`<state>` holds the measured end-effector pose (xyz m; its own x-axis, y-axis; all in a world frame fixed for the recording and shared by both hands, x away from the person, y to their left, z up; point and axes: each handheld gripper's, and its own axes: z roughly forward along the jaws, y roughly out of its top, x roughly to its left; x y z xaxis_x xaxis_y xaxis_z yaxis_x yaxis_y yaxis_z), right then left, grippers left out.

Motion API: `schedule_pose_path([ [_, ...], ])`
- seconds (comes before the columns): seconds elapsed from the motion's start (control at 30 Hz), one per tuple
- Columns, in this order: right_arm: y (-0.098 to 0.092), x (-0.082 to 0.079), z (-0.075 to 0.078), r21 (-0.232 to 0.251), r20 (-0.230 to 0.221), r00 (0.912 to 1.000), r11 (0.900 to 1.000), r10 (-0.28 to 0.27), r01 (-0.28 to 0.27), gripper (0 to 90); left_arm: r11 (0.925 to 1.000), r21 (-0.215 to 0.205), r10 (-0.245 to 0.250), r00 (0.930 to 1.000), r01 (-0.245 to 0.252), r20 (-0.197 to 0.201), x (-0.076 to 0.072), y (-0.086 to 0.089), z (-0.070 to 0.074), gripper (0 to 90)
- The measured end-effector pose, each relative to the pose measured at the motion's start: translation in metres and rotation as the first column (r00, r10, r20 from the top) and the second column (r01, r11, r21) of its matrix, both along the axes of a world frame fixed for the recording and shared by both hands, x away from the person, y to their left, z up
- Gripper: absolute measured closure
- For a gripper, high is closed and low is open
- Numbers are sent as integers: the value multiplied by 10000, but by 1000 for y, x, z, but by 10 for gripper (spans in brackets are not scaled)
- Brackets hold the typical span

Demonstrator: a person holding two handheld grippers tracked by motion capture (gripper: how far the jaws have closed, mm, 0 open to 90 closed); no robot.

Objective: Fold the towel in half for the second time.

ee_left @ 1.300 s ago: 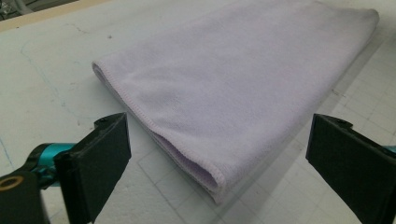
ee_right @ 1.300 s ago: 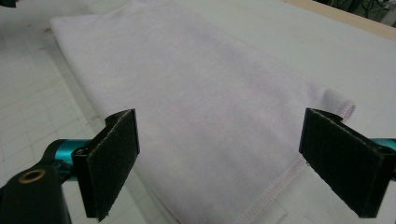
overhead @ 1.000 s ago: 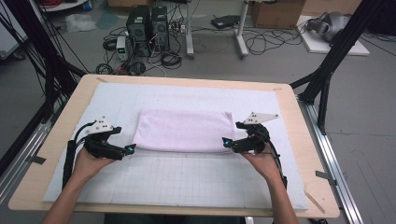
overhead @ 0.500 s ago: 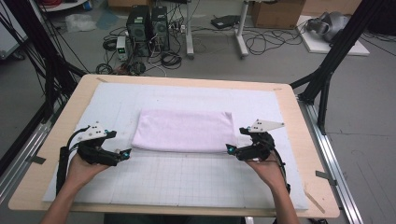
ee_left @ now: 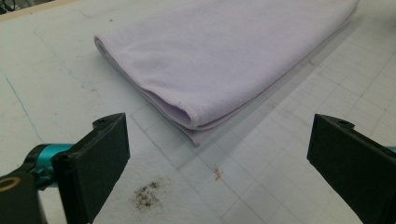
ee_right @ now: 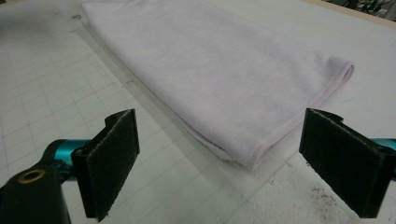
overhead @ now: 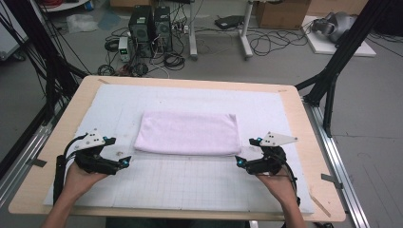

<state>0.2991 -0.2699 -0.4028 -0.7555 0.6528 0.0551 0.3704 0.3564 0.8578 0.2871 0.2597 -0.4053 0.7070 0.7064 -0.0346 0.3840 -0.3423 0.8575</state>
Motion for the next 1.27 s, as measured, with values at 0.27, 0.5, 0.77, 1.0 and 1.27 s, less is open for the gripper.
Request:
schedule_pose_path([
  [0.27,-4,-13,-5,238,5,10000,9997,-3,3,113,10000,-3,15,10000,-15,-6,-8,1,-2,63],
  [0.5,-9,-24,-6,193,84,9999,9997,-149,147,113,10000,95,-15,10000,15,21,-17,3,-3,63],
  [0.77,-15,-36,-9,252,118,9995,9993,-281,278,113,9999,141,49,10000,-48,-40,-26,6,-6,63],
  [1.0,-18,-44,-11,240,105,9994,9992,-322,319,113,9999,60,123,9999,-122,-116,-33,8,-10,63],
  [1.27,-14,-43,-14,135,51,9999,9998,-147,147,113,10000,64,21,9998,-20,-199,-31,8,-14,63],
])
